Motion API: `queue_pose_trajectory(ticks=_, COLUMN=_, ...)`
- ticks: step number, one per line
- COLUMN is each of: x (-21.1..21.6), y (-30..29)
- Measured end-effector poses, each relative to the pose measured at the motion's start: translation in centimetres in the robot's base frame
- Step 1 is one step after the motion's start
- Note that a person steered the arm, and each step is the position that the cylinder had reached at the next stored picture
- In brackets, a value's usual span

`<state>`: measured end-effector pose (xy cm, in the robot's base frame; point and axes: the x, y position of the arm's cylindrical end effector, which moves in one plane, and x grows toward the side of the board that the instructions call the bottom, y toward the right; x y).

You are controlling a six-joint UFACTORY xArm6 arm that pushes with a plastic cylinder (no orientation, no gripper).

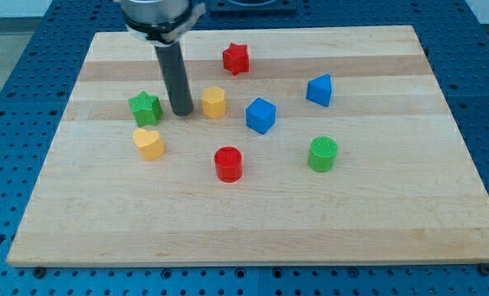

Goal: Nudge the yellow hexagon a bit up

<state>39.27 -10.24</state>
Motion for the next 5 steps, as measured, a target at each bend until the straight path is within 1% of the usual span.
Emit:
queue_pose_trajectory(ticks=1, x=0.2, y=0.5)
queue_pose_trajectory(ticks=2, x=1.6, y=0.9)
queue_pose_trajectory(ticks=4, x=1.8, y=2.0)
queue_pose_trajectory(ticks=5, x=1.8, y=5.9)
